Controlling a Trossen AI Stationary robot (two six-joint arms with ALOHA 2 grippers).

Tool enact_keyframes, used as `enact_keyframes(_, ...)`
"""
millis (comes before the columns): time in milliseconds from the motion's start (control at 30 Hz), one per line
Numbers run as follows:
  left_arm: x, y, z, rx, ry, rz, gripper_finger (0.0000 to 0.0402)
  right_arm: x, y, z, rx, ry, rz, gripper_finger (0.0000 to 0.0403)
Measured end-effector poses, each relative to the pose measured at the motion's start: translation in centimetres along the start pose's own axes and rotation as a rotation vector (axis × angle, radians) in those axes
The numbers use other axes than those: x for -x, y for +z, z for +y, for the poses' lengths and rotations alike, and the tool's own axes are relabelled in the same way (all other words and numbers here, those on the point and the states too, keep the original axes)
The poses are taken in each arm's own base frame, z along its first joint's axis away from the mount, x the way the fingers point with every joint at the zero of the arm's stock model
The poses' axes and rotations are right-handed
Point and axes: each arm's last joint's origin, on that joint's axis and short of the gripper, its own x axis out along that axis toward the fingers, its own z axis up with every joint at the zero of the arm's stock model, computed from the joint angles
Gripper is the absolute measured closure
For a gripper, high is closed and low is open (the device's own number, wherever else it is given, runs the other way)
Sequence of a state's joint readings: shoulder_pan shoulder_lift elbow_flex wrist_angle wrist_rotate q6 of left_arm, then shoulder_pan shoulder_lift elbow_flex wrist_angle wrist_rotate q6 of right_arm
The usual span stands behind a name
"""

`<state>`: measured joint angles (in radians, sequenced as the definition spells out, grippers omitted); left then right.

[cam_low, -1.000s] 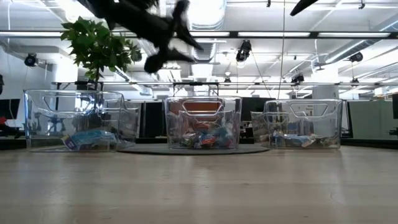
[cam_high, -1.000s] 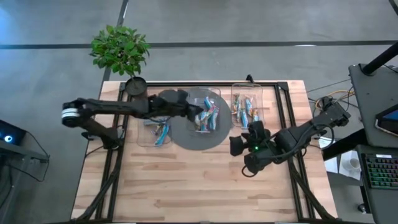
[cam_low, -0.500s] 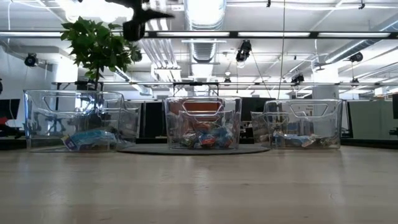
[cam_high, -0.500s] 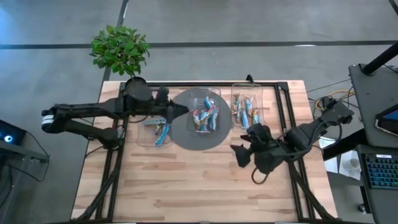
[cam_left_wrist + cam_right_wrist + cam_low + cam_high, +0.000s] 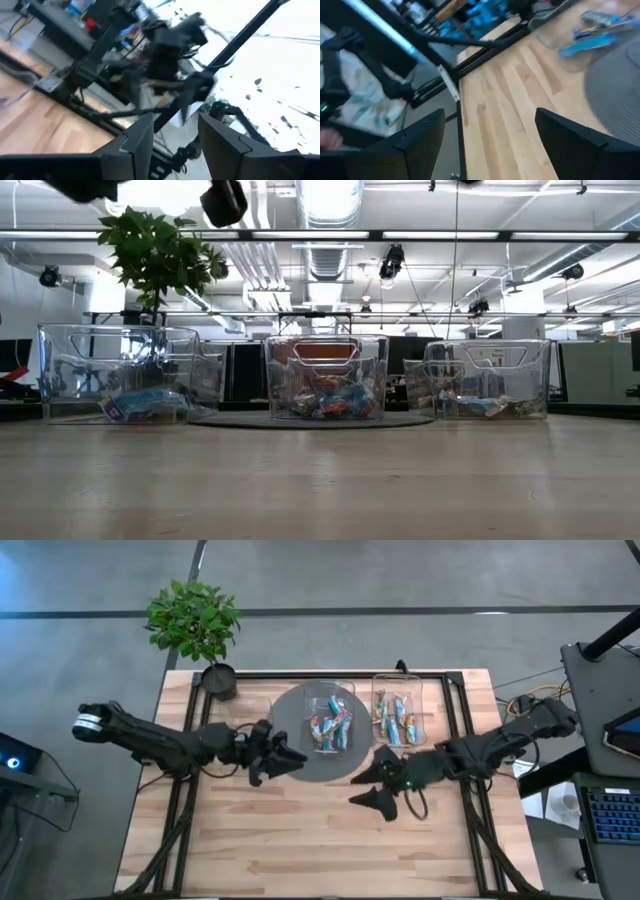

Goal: Pick and place Granola Bars by type
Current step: Return to Home Position

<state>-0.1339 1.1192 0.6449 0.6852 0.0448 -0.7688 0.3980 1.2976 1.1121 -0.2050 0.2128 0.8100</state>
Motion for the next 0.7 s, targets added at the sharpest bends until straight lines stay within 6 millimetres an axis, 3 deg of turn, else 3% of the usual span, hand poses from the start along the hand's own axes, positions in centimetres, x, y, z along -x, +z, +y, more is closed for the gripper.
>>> enact_keyframes(100, 0.4, 0.1, 1.1, -0.024, 0.010, -0.040, 0.0264, 0.2, 0.1, -3.0, -0.021, 0.047, -0.012, 0.0097)
enact_keyframes(300, 1.4, 3.2, 3.4, -0.076, 0.007, -0.045, 0.0264, 4.5, 2.0, -7.5, -0.019, 0.027, -0.206, 0.0092)
enact_keyframes(467, 2.8, 5.6, 5.0, -0.132, 0.031, -0.072, 0.0264, 8.2, 2.1, -9.1, 0.040, 0.063, -0.284, 0.0097)
enact_keyframes(700, 4.4, 5.9, 4.8, -0.170, 0.076, -0.130, 0.0264, 12.1, 0.0, -11.2, 0.071, 0.092, -0.323, 0.0101)
